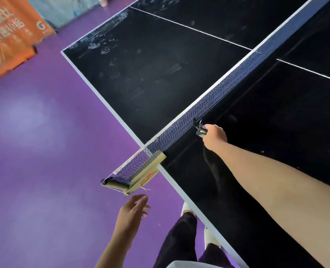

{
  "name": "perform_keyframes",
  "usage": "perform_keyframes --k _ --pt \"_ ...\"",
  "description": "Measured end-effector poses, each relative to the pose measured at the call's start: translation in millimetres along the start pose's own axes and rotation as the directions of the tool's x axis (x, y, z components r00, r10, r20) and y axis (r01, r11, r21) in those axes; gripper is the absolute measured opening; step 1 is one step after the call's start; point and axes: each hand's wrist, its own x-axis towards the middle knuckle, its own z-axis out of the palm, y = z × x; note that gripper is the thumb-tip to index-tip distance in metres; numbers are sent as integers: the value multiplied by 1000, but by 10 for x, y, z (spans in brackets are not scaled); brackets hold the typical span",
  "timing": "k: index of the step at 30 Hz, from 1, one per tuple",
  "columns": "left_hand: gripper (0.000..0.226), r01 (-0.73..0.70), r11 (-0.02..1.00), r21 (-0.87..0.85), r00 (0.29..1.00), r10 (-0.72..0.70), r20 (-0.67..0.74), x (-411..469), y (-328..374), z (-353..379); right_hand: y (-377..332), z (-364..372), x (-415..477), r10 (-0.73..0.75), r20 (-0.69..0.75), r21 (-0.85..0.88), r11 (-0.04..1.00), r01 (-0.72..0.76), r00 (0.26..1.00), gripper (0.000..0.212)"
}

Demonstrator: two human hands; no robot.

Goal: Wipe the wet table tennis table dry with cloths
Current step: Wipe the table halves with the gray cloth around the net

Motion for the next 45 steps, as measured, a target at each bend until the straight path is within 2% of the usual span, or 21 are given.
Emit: perform_keyframes --k 3,5,8,9,11,13,15,17,19,21,23,26,28,31,34,36,38,40,41,42,45 --pt "30 135 990 -42 991 -135 -15 -60 -233 -161 -58 375 -263 -30 -23 -83 996 28 999 37" --pt "26 217 969 -118 973 -225 -58 -56 -345 -197 -225 609 -636 -161 116 -107 979 174 980 38" --pt "16 256 947 -192 957 -277 -90 -30 -432 -157 -496 920 -1343 -272 507 -30 943 332 818 23" --pt "17 229 951 -209 963 -252 -92 -33 -412 -145 -539 995 -1548 -248 630 6 949 315 736 11" --pt "17 153 959 -241 976 -185 -119 -17 -272 -91 -500 1042 -1864 -238 742 169 971 168 627 13" --pt "17 54 968 -247 985 -92 -144 0 -84 -25 -360 923 -2017 -198 688 372 922 -104 698 11" --pt "20 -35 982 -185 988 7 -151 -6 116 119 -135 673 -2044 -75 602 571 737 -363 795 5" --pt "18 -125 987 -101 992 121 -48 -27 335 359 143 359 -1972 56 546 699 519 -491 836 15" --pt "26 -173 985 24 956 162 245 -70 553 688 422 18 -1916 191 468 775 380 -504 863 17" --pt "65 -232 948 215 806 64 589 -136 757 1059 649 -290 -1936 303 383 846 264 -463 873 14" --pt "94 -290 924 248 652 2 758 -213 959 1441 785 -518 -2011 313 356 892 167 -420 881 13" --pt "87 -248 964 102 554 55 831 -292 1178 1928 876 -722 -2163 282 339 928 52 -368 897 19" --pt "75 -228 967 115 543 29 839 -328 1288 2144 920 -805 -2259 340 315 944 -12 -331 886 22" --pt "63 -254 954 158 444 -30 895 -351 1294 2337 1077 -887 -2376 318 348 936 -160 -312 882 23" --pt "53 -230 954 192 535 -41 844 -211 1222 2482 1296 -1005 -2451 131 439 872 -299 -387 889 38" --pt "53 -147 964 224 619 -87 781 -86 1220 2573 1427 -1091 -2431 111 451 877 -242 -416 886 37" --pt "44 -105 966 237 694 -100 713 58 1318 2664 1566 -1097 -2341 364 338 938 -61 -340 868 36" --pt "34 -56 980 193 767 -82 636 261 1493 2756 1767 -1008 -2191 726 52 899 265 -349 686 43" --pt "30 -22 988 153 800 -75 596 377 1597 2805 1870 -951 -2099 805 -88 793 413 -447 587 52" --pt "28 15 995 97 828 -66 556 488 1708 2857 1978 -864 -2008 837 -164 668 483 -566 521 61" --pt "21 71 994 -80 887 -26 462 787 2021 3055 2220 -491 -1749 900 -190 415 436 -799 393 70"
